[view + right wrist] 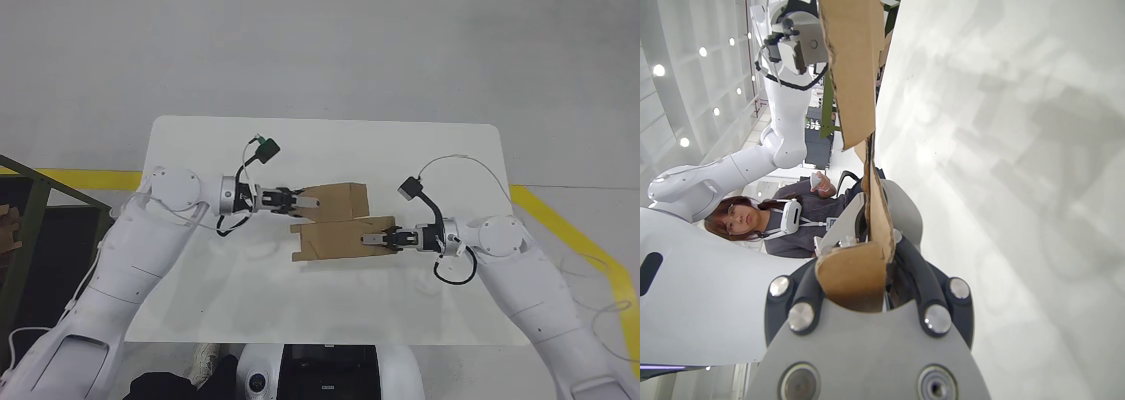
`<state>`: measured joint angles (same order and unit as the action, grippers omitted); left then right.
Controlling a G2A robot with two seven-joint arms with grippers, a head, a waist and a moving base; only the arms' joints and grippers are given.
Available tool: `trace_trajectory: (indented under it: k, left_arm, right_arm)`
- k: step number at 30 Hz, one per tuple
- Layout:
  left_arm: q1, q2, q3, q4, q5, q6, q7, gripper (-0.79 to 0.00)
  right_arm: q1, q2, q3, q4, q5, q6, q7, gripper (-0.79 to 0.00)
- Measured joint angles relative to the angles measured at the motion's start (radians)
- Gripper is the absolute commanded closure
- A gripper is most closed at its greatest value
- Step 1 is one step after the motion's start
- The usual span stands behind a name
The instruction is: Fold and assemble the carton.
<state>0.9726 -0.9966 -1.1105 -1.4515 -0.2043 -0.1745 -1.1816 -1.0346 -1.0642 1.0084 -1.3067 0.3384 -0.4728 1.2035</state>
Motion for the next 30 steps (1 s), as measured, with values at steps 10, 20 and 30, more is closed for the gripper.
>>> trace_trajectory:
  k: [10, 20, 30]
  left_arm:
    - [-0.005, -0.001, 0.012, 0.009, 0.014, 0.02, 0.008, -0.206]
    - [-0.02, -0.004, 0.026, 0.029, 0.023, 0.029, 0.016, 0.0]
    - [-0.023, -0.005, 0.028, 0.032, -0.001, 0.015, 0.003, 0.0]
  right_arm:
    - [-0.012, 0.005, 0.01, -0.02, -0.007, 0.007, -0.008, 0.0]
    - [-0.02, 0.007, 0.014, -0.026, -0.005, 0.004, -0.011, 0.0]
    - [-0.026, 0.009, 0.019, -0.032, -0.01, 0.017, -0.027, -0.785]
